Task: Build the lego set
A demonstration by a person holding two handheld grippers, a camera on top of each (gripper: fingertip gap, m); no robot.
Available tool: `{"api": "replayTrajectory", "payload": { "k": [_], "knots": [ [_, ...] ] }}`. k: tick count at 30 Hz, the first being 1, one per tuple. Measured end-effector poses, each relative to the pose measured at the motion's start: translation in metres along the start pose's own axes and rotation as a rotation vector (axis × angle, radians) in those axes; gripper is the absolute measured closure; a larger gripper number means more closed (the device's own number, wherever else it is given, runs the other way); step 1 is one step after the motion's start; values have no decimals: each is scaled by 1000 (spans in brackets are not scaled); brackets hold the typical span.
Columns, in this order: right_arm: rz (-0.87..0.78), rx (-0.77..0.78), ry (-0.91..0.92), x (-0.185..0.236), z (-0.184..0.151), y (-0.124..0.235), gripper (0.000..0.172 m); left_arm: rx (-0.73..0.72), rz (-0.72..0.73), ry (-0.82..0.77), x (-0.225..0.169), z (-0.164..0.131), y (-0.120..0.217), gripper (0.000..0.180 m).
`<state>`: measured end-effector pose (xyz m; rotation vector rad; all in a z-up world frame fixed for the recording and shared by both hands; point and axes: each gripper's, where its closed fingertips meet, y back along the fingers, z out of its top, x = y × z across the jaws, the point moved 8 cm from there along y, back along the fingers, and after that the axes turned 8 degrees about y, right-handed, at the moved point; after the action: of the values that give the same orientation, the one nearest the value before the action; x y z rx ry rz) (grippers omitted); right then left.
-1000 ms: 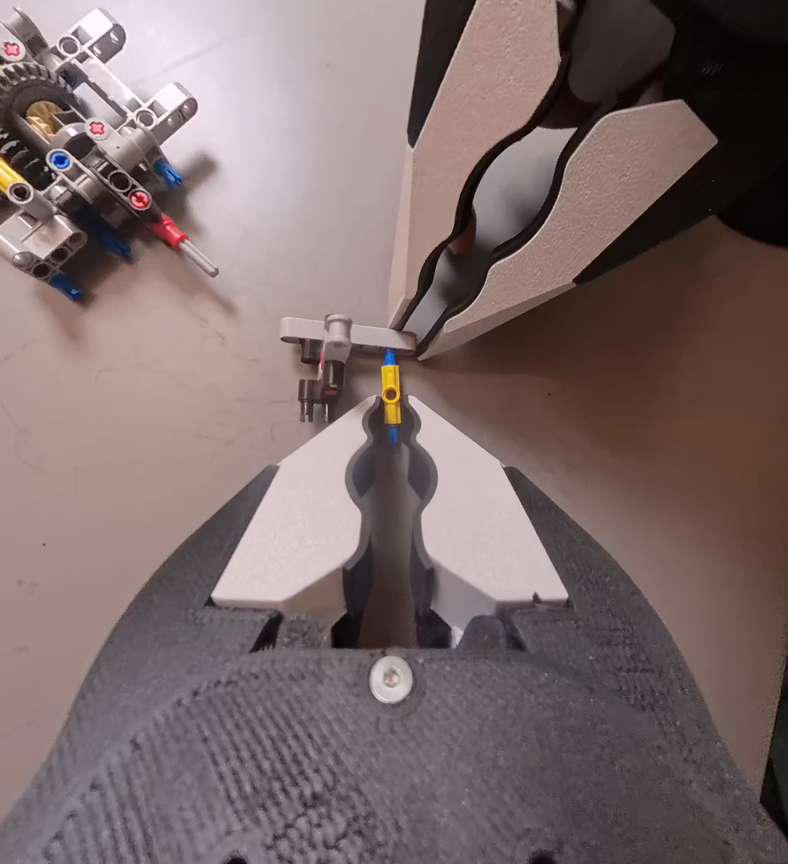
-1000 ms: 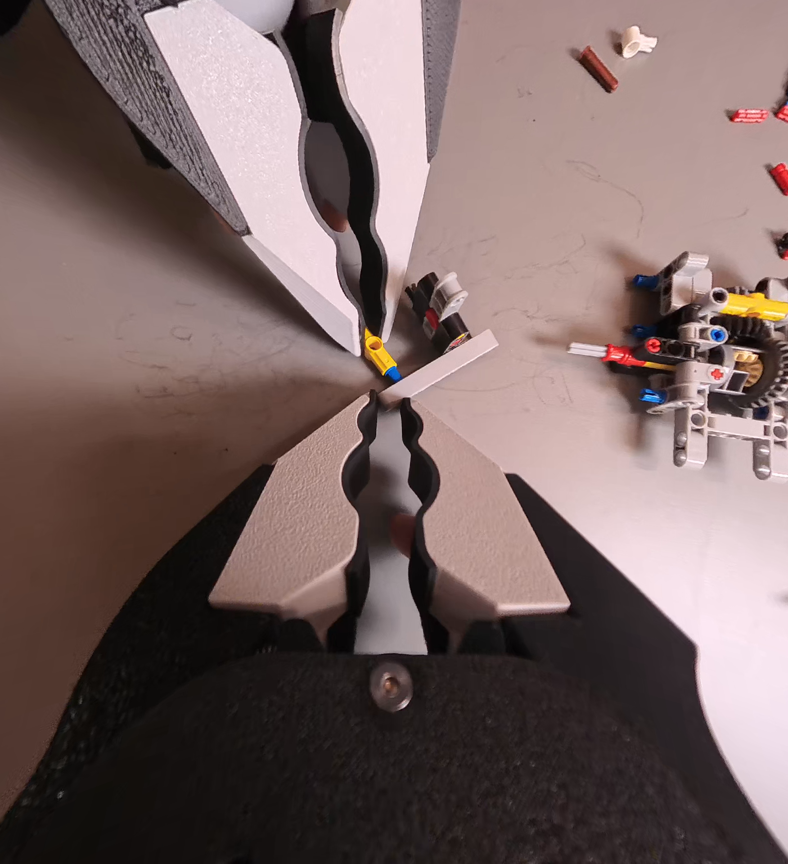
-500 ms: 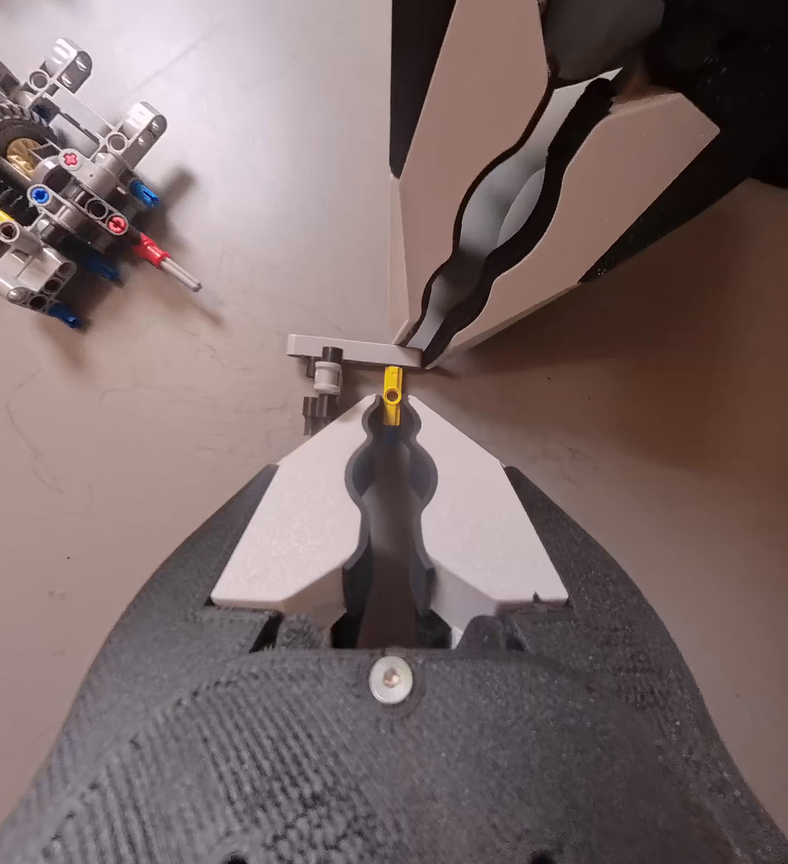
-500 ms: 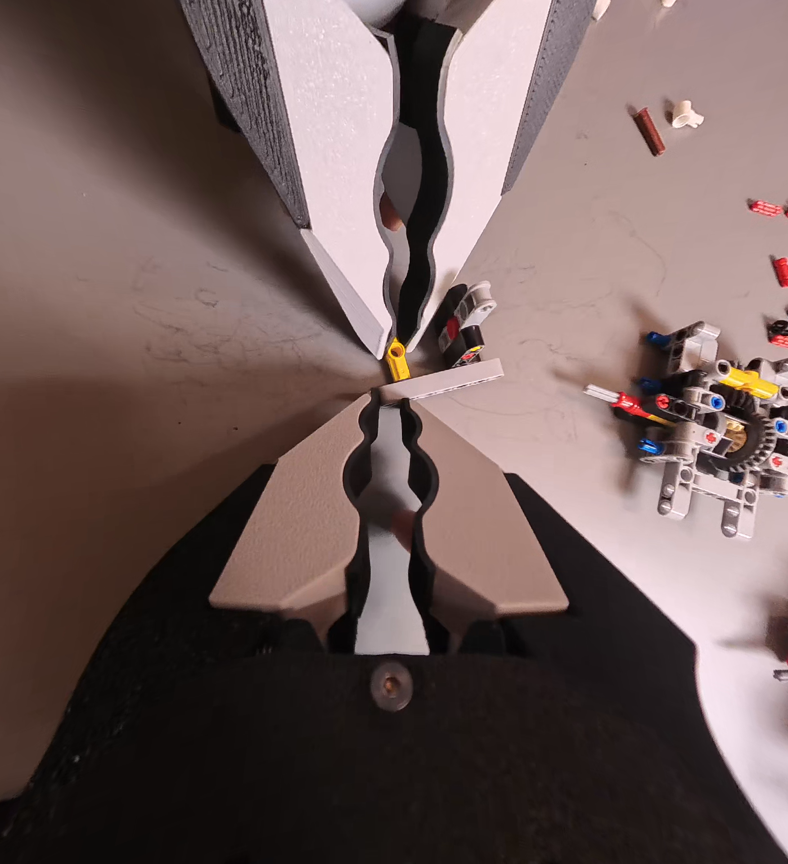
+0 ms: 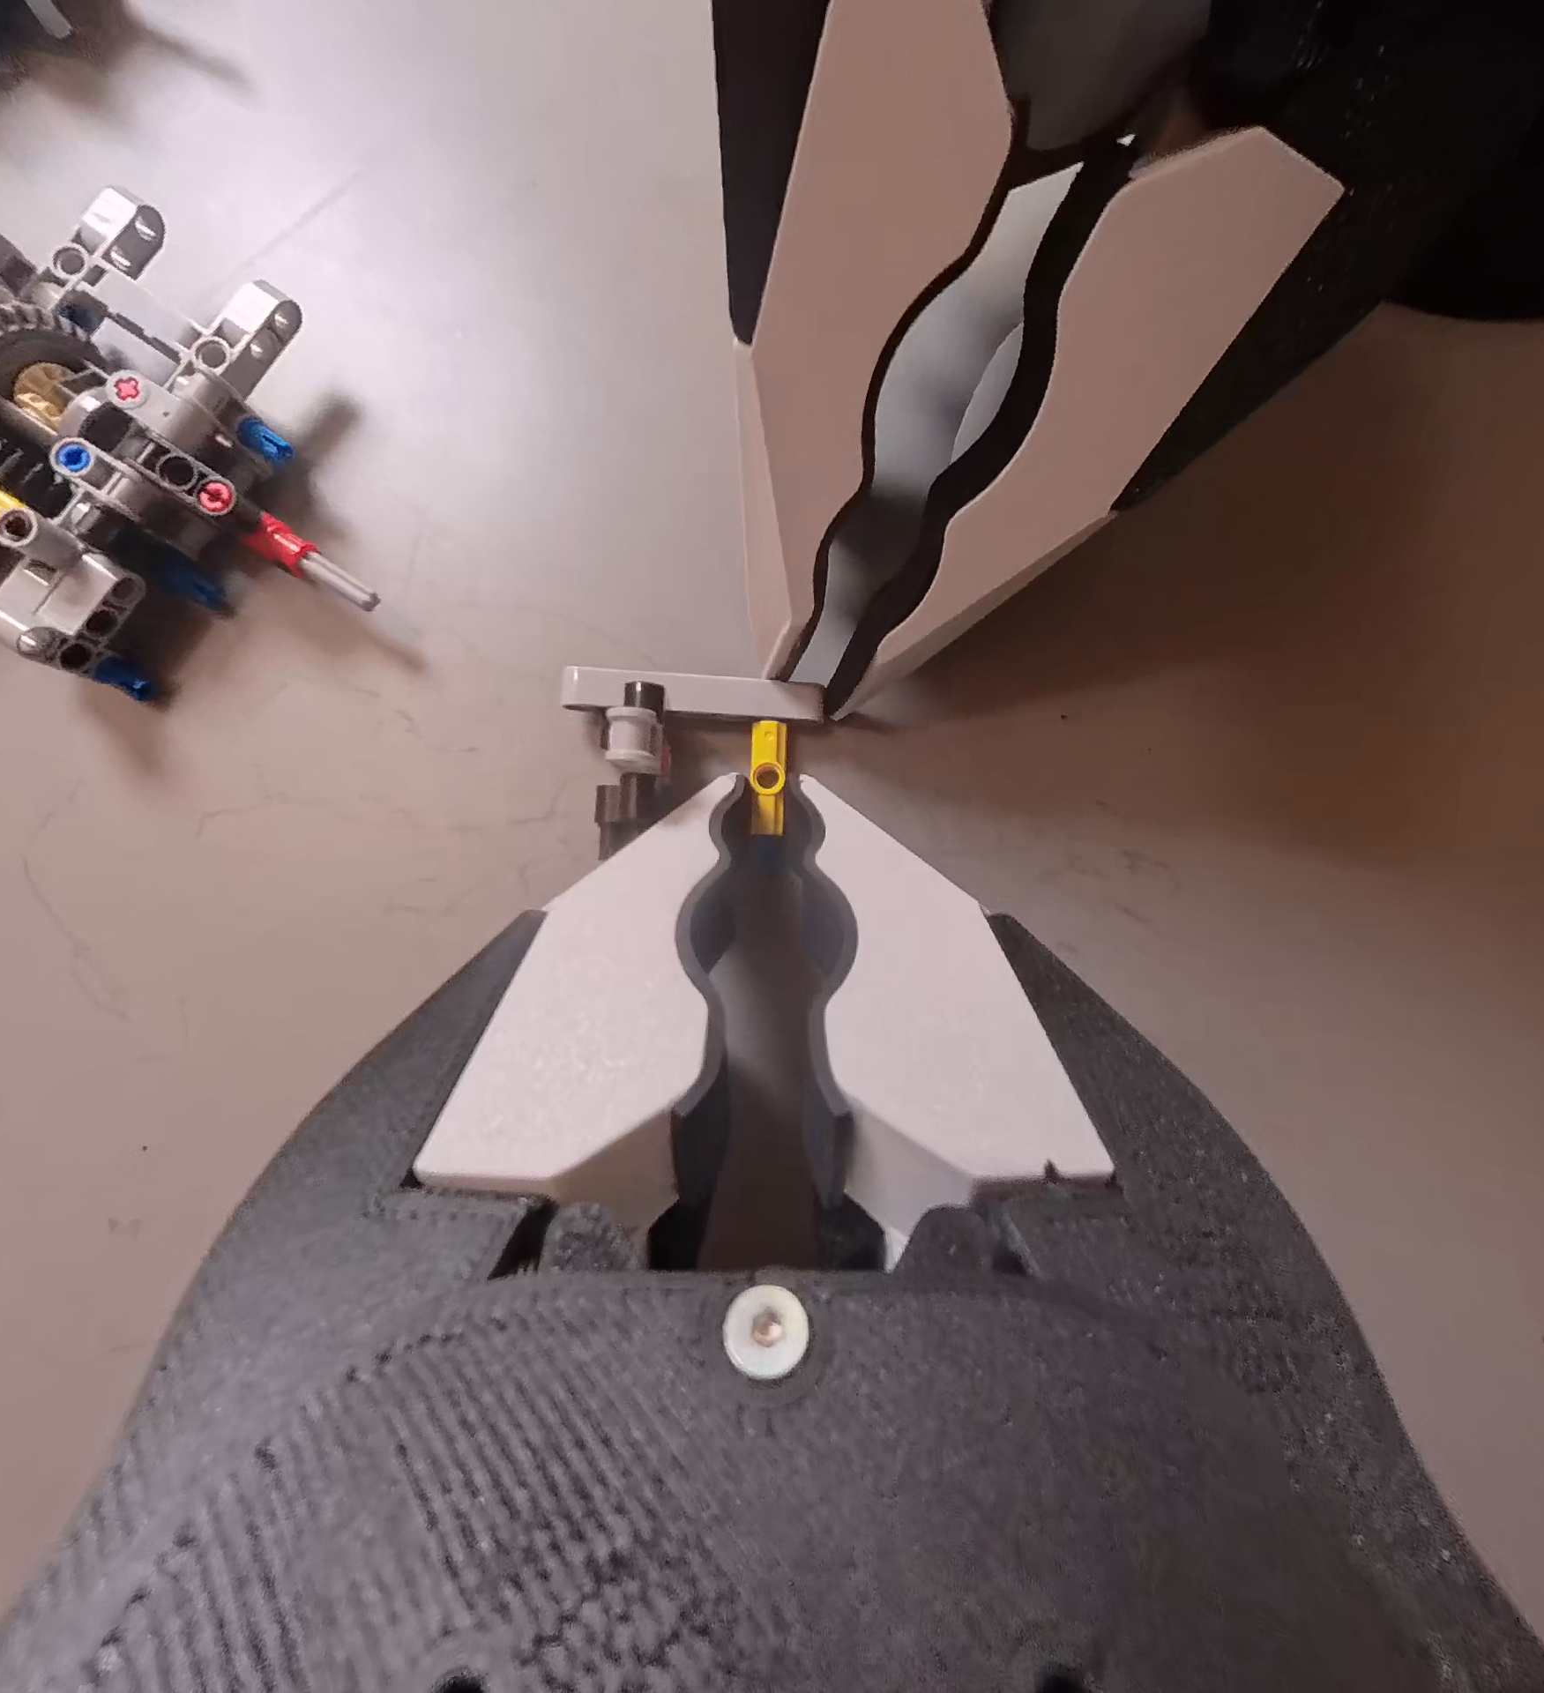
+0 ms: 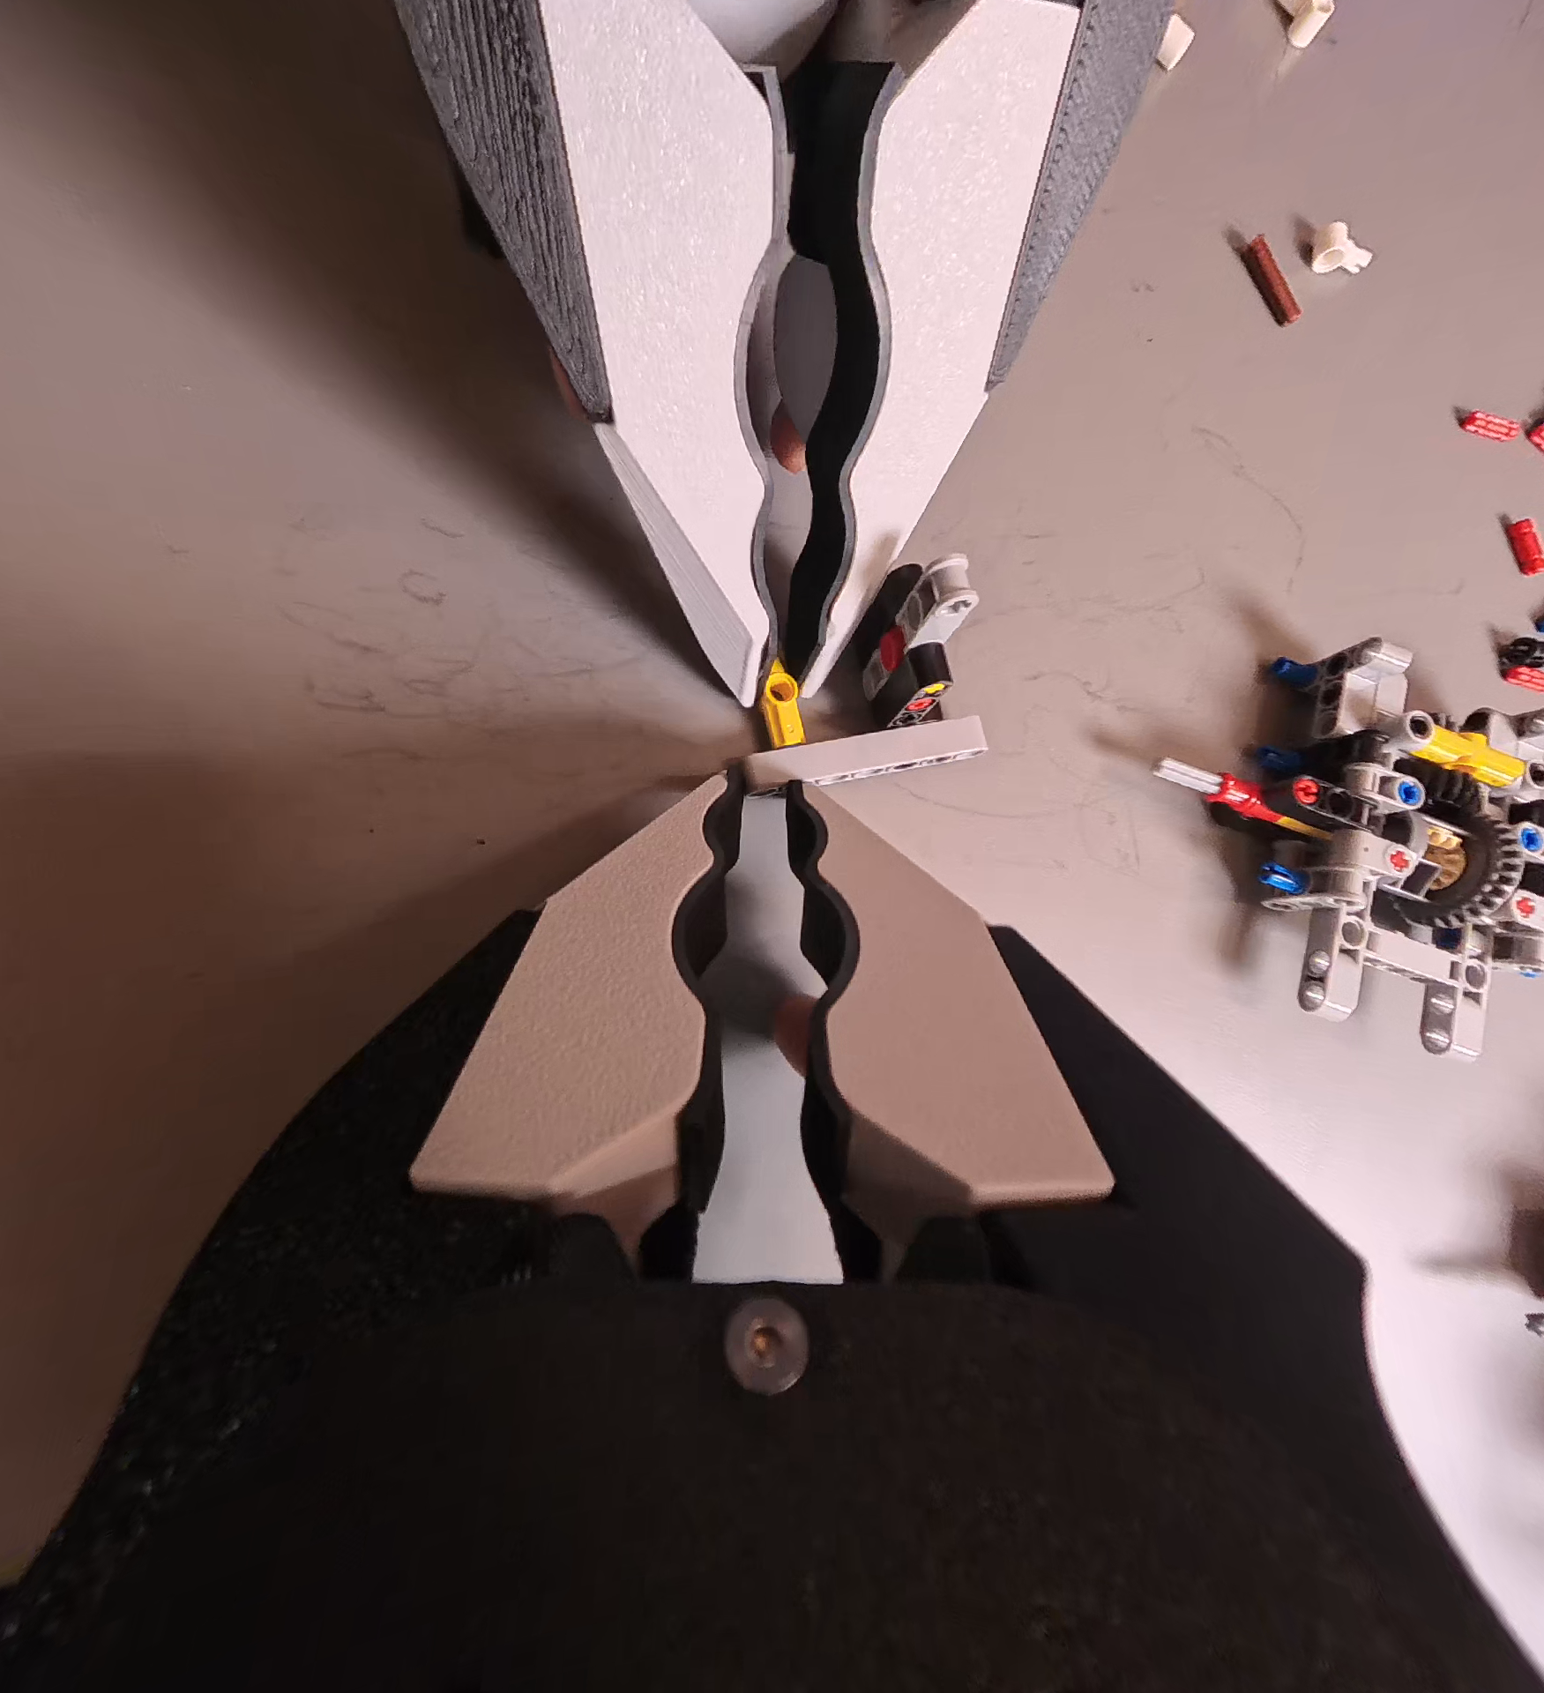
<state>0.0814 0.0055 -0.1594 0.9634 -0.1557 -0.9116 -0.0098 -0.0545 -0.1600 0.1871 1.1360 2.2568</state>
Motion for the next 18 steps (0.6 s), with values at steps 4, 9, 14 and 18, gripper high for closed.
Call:
{"api": "replayTrajectory", "payload": {
  "k": [4, 9, 14, 18],
  "knots": [
    [-4, -4, -3, 1, 0, 0, 165, -19, -7, -9, 0, -1, 0, 175],
    [1, -17, -11, 1, -1, 0, 164, -49, -21, -7, 1, -4, 0, 175],
    [43, -48, -72, -4, -2, -2, 164, -57, 3, -16, 1, -6, 1, 175],
    [36, -38, -45, -2, -1, -3, 164, -74, -17, -24, 2, -8, 1, 175]
  ]
}}
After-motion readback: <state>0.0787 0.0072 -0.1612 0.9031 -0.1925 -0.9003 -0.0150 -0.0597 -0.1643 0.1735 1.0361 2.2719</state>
